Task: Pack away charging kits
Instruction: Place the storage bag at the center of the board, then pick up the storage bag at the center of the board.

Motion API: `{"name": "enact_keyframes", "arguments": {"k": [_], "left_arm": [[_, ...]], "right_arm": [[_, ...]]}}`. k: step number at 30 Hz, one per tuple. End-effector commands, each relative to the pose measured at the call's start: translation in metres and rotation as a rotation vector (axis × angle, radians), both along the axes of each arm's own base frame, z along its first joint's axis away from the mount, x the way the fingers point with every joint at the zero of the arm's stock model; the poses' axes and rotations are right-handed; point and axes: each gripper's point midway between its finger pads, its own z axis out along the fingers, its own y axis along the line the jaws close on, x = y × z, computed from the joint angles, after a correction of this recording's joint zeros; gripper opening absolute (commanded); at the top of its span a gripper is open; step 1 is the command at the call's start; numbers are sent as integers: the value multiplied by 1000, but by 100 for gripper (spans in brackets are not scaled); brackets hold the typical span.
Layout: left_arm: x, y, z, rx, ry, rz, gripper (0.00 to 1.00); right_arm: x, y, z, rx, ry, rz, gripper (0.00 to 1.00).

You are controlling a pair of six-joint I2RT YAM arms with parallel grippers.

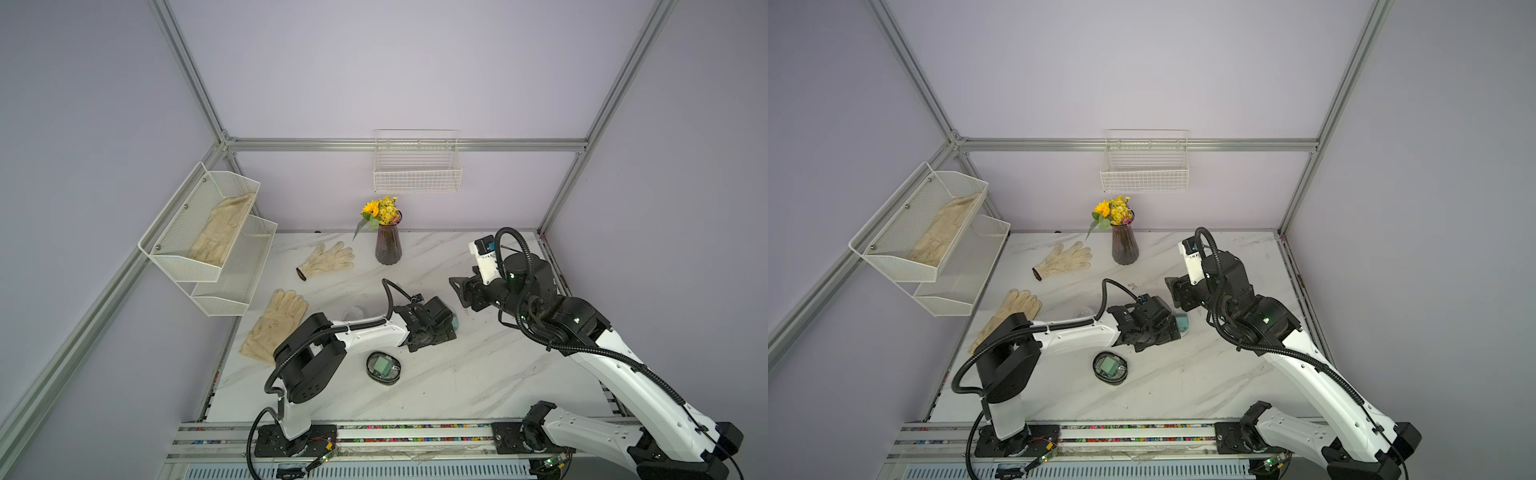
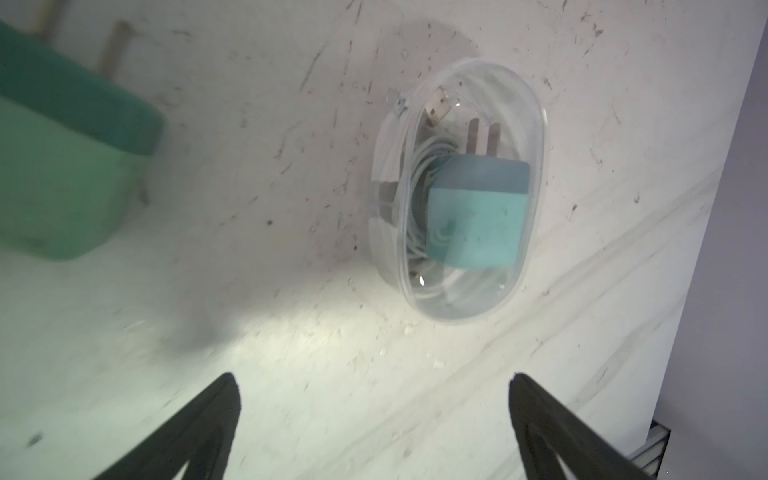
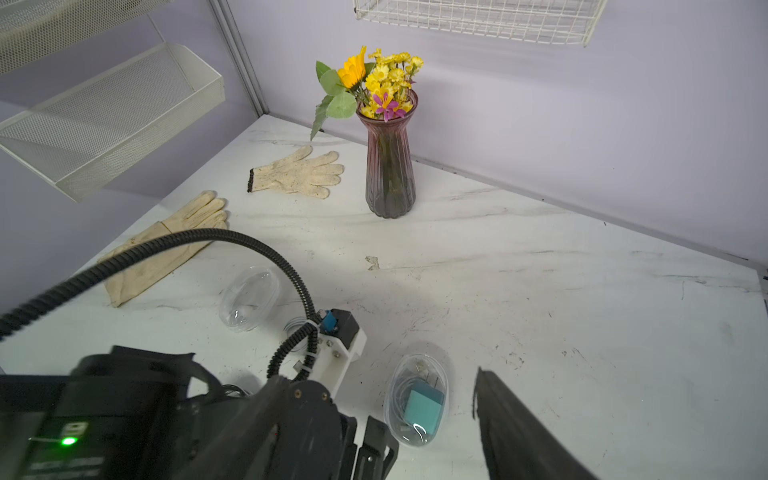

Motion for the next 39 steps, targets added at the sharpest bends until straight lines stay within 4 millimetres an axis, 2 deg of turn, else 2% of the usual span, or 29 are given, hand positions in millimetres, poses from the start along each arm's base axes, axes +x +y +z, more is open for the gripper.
{"name": "enact_keyframes", "arguments": {"k": [1, 2, 4, 8, 10, 12, 14, 18, 20, 25, 30, 34, 37, 39], "left_arm": [[-4, 42, 66, 42, -101, -138, 99], [-2, 60, 77, 73, -116, -135, 97], [3, 91, 86, 125, -110, -165, 92], [15, 167, 73, 332, -8, -162, 77], [20, 198, 64, 465, 24, -137, 65], [23, 217, 51, 571, 70, -143, 60], [28, 221, 36, 607, 109, -154, 64], [44, 223, 19, 659, 99, -125, 65], [53, 227, 14, 706, 100, -113, 69], [68, 228, 0, 752, 98, -130, 71], [84, 225, -7, 735, 59, -153, 70], [89, 231, -16, 736, 76, -160, 70], [92, 237, -19, 728, 69, -154, 65], [92, 238, -21, 698, 63, -151, 58]], "right_arm": [[6, 11, 11, 66, -23, 20, 73], [9, 15, 6, 72, -11, 27, 75], [16, 26, -8, 87, 29, 40, 75], [33, 56, -27, 153, 66, 90, 75], [44, 67, -35, 160, 74, 100, 75], [54, 76, -41, 172, 82, 102, 75], [64, 85, -45, 163, 72, 118, 75], [82, 101, -69, 118, 93, 142, 76], [88, 104, -76, 103, 93, 143, 76], [97, 107, -91, 103, 112, 155, 77], [102, 106, -101, 98, 123, 159, 77], [103, 106, -108, 98, 134, 162, 77], [103, 107, -110, 97, 138, 165, 77], [103, 107, -112, 95, 140, 166, 77]]}}
